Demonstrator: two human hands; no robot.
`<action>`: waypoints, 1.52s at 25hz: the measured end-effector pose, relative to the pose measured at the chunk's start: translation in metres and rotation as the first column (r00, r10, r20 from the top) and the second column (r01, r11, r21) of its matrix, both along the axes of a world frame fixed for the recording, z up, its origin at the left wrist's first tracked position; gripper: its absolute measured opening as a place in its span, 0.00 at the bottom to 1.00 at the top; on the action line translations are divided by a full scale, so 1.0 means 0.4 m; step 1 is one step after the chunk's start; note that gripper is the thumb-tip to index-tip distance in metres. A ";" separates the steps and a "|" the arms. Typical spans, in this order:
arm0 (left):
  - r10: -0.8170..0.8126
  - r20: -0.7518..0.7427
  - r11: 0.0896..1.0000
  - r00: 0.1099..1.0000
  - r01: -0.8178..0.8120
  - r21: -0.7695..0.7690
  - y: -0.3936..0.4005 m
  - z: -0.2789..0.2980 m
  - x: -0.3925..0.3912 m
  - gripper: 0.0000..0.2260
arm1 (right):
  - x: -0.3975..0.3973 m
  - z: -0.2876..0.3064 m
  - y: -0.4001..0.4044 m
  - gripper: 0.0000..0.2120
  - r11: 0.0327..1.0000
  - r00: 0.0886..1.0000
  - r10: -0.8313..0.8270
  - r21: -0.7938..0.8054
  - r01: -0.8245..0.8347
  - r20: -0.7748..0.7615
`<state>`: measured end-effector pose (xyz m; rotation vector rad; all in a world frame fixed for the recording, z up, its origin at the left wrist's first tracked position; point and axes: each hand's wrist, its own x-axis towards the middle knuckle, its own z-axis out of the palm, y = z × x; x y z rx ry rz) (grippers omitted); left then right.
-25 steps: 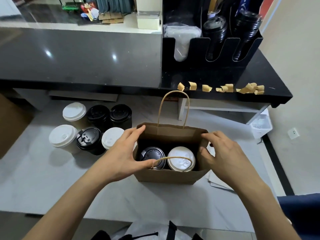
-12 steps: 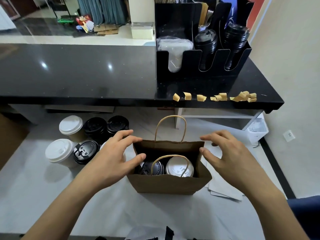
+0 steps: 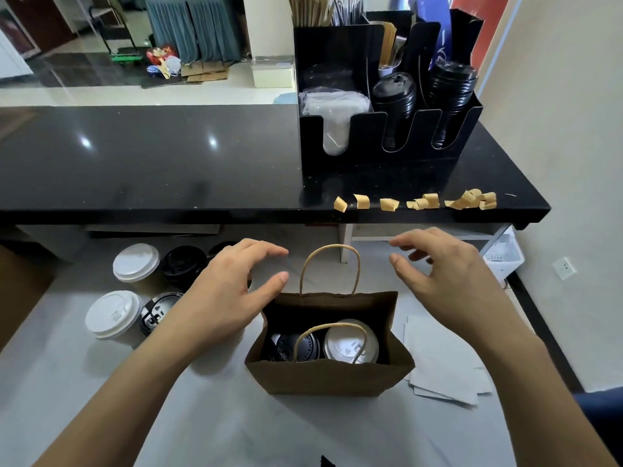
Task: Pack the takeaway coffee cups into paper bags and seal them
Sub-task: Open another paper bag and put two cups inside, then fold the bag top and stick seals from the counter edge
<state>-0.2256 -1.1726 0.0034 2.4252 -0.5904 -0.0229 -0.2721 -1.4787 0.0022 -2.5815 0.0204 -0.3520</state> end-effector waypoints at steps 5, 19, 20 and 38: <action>0.000 -0.025 1.000 1.000 0.000 -0.006 -0.013 -0.013 0.008 0.15 | 0.079 -0.004 0.029 0.11 1.000 1.000 0.014 0.017 -0.014 -0.019; 0.036 -0.164 0.997 0.986 -0.047 -0.064 0.035 -0.078 -0.019 0.11 | 0.205 -0.043 0.101 0.09 0.998 0.998 -0.025 0.052 0.028 -0.057; 0.037 -0.168 0.997 0.985 -0.049 -0.067 0.036 -0.078 -0.020 0.11 | 0.203 -0.040 0.101 0.09 0.999 0.998 -0.023 0.046 0.025 -0.058; -0.095 0.217 0.987 0.972 0.120 -0.106 -0.150 0.197 0.262 0.16 | 0.453 0.279 0.009 0.04 1.000 0.974 -0.008 0.009 0.006 0.226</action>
